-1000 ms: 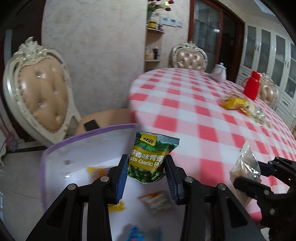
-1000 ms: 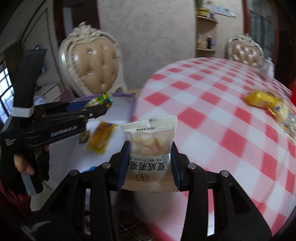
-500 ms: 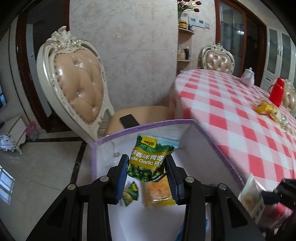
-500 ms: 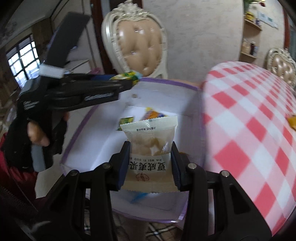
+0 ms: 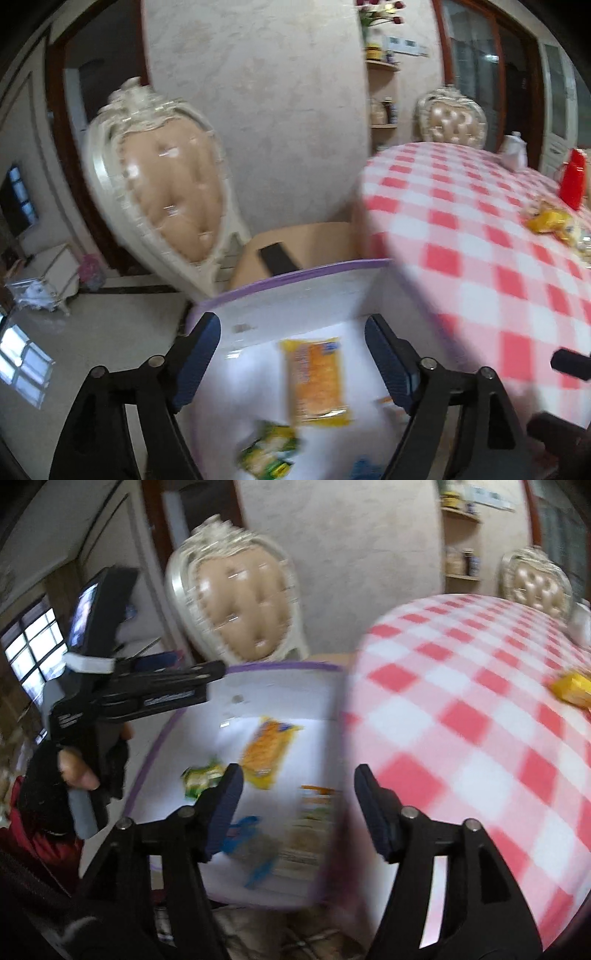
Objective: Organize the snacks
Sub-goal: 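Carry both packets to the white box and open both tools over it, then grasp the clear biscuit packet with the left tool while the right tool grasps the cracker packet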
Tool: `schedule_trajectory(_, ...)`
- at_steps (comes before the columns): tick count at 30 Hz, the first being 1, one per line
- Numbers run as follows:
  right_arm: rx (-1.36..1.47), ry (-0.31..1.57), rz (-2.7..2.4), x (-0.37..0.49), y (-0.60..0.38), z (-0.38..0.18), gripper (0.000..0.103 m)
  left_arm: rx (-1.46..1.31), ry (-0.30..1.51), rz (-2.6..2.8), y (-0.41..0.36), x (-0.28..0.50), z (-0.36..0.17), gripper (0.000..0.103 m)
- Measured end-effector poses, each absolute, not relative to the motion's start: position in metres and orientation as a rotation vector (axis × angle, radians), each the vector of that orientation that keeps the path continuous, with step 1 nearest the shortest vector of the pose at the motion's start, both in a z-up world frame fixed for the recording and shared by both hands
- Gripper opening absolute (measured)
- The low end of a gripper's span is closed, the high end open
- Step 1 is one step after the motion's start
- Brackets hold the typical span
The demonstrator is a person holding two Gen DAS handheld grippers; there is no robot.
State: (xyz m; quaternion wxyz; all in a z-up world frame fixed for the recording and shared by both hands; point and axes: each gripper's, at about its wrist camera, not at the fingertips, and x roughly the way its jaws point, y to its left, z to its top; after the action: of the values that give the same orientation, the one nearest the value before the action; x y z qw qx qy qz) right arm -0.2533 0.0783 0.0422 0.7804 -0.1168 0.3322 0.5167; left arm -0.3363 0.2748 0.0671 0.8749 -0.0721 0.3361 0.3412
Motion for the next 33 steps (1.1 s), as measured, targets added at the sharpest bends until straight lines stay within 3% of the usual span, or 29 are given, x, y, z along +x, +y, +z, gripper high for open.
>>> schedule_trajectory(6,-0.193,0.720,0.831,-0.189,-0.011,0.045,0.079,-0.172,0.694,0.363,0.192,-0.255,0.080,0.084)
schedule_trajectory(20,0.048,0.825,0.235,0.009,-0.248,0.026,0.079,-0.215,0.821,-0.106,0.005,-0.040,0.033,0.084)
schedule_trajectory(33,-0.046,0.922,0.257,0.143,-0.256,0.011,0.085,-0.162,0.835,-0.162,-0.052,0.030,0.027,0.084)
